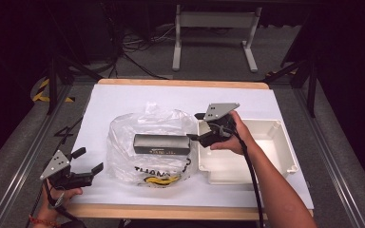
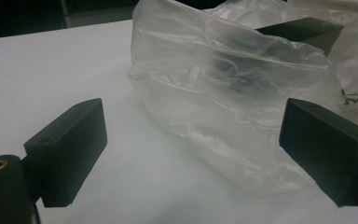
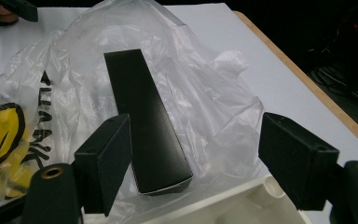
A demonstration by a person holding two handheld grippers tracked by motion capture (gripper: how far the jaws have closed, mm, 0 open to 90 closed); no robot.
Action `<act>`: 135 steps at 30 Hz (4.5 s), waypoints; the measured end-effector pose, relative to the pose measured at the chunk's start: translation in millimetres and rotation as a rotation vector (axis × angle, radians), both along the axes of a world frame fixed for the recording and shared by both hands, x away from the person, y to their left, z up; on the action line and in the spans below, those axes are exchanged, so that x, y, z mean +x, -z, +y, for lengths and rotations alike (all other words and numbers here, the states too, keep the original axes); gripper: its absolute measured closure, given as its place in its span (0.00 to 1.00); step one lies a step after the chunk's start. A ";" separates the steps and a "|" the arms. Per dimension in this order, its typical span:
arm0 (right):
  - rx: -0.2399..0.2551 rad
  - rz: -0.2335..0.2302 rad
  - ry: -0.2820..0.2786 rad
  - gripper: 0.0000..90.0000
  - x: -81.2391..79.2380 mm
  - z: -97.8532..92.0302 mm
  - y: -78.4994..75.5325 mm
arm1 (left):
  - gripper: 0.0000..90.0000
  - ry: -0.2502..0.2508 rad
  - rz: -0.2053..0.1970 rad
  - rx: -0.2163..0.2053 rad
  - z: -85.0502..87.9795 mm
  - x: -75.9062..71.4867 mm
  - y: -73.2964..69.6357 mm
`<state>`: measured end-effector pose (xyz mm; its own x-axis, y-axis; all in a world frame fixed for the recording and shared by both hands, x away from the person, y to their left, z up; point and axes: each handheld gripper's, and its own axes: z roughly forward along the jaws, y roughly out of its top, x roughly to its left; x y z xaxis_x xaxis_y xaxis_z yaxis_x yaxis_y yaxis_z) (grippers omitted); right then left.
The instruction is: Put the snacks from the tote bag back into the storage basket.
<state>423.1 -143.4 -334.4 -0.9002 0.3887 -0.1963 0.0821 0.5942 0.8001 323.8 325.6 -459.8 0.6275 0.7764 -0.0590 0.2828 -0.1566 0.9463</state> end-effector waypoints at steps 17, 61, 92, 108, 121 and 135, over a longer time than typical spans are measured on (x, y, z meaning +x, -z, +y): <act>-0.143 0.068 -0.097 0.29 13.8 30.2 11.1 | 0.09 -0.001 0.002 -0.002 0.0 0.1 0.1; -0.580 0.235 -0.161 0.39 38.5 91.1 54.1 | 0.09 0.009 0.003 -0.004 0.4 0.2 0.1; -0.549 0.189 -0.228 0.47 32.7 90.6 47.3 | 0.09 0.012 0.006 -0.003 0.2 0.6 0.1; -0.486 0.130 -0.242 0.48 25.4 88.0 29.1 | 0.09 0.013 0.006 -0.004 0.3 0.7 0.1; -0.438 0.096 -0.259 0.48 18.6 86.1 8.8 | 0.09 0.016 0.006 -0.003 0.7 1.0 0.0; -0.382 0.049 -0.282 0.48 5.2 65.6 -15.4 | 0.09 0.013 0.017 0.002 0.6 0.9 -0.4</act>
